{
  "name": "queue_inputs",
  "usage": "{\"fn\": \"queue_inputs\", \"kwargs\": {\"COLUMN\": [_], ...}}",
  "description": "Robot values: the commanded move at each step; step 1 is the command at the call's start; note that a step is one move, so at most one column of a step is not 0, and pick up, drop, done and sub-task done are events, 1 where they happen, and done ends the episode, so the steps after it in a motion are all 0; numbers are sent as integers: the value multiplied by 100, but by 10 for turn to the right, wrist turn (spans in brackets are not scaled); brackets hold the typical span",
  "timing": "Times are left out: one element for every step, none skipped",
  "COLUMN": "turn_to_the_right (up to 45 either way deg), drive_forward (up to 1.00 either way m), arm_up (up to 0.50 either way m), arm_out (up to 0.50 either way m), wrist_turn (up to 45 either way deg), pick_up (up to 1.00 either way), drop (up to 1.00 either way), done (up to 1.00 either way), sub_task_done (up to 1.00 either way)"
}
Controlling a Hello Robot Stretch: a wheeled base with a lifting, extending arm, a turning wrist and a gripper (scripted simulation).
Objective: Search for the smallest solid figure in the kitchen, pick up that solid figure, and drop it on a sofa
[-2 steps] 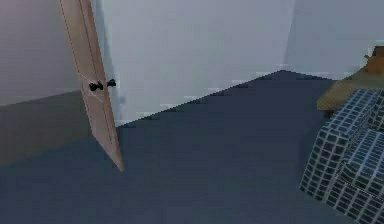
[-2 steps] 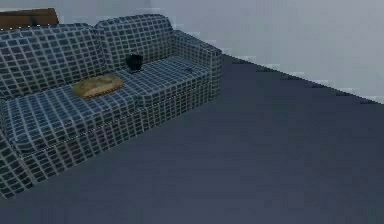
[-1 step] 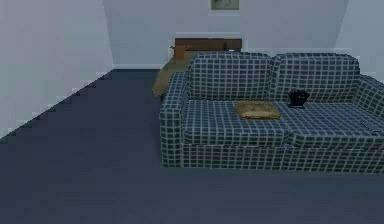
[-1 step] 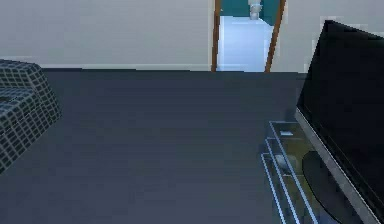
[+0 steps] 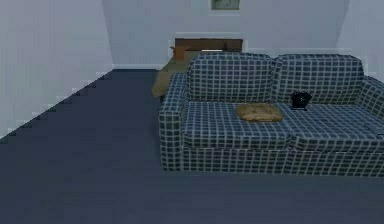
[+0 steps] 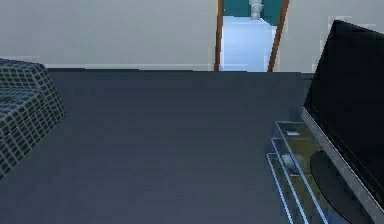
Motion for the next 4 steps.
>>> {"fn": "queue_inputs", "kwargs": {"turn_to_the_right": [-450, -300, 0, -150], "drive_forward": [0, 0, 15, 0], "arm_up": [0, 0, 0, 0], "arm_out": [0, 0, 0, 0], "wrist_turn": [0, 0, 0, 0], "pick_up": [0, 0, 0, 0], "drop": [0, 0, 0, 0], "done": [0, 0, 0, 0], "sub_task_done": [0, 0, 0, 0]}}
